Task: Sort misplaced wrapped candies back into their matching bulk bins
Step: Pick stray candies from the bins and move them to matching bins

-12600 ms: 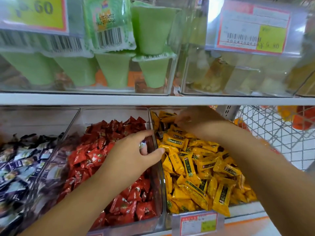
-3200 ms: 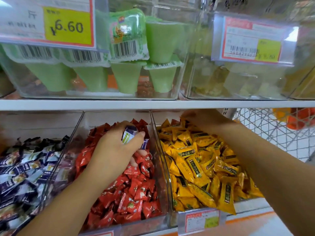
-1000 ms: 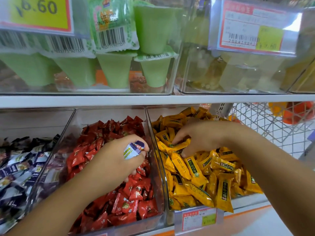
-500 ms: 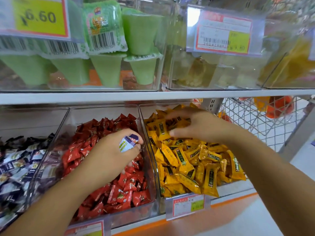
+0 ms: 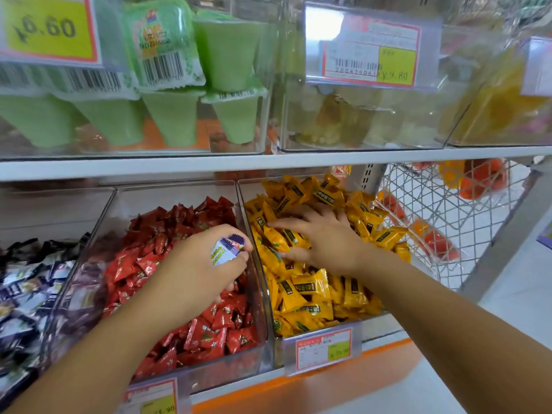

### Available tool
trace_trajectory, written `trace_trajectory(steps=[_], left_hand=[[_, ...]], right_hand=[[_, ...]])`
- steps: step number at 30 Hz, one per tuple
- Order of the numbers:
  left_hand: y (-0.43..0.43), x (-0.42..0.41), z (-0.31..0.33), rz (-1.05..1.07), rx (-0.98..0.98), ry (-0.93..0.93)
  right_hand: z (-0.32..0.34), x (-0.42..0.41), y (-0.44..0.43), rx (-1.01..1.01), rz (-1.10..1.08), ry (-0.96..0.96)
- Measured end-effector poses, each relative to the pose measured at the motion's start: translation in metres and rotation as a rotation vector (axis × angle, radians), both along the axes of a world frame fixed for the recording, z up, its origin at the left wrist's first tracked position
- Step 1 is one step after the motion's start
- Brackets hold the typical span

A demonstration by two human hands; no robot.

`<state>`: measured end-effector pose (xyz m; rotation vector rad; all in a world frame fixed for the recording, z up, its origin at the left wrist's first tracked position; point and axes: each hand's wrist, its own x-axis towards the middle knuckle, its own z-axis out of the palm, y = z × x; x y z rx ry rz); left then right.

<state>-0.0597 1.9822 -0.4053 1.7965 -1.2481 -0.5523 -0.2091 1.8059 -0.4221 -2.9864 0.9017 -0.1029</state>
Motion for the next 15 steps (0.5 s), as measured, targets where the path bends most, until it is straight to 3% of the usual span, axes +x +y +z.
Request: trace_trajectory(steps=[12,15], left_hand=[[-0.002,0.004,-0.003,0.009,0.016,-0.014],[-0.002,0.004,-0.002,-0.002,0.007,-0.030]], right_hand=[[0.045,0.032,-0.037,0.341,-0.021,-0.086],[0.056,0.008,-0.021,0.276,0.026,-0.169]])
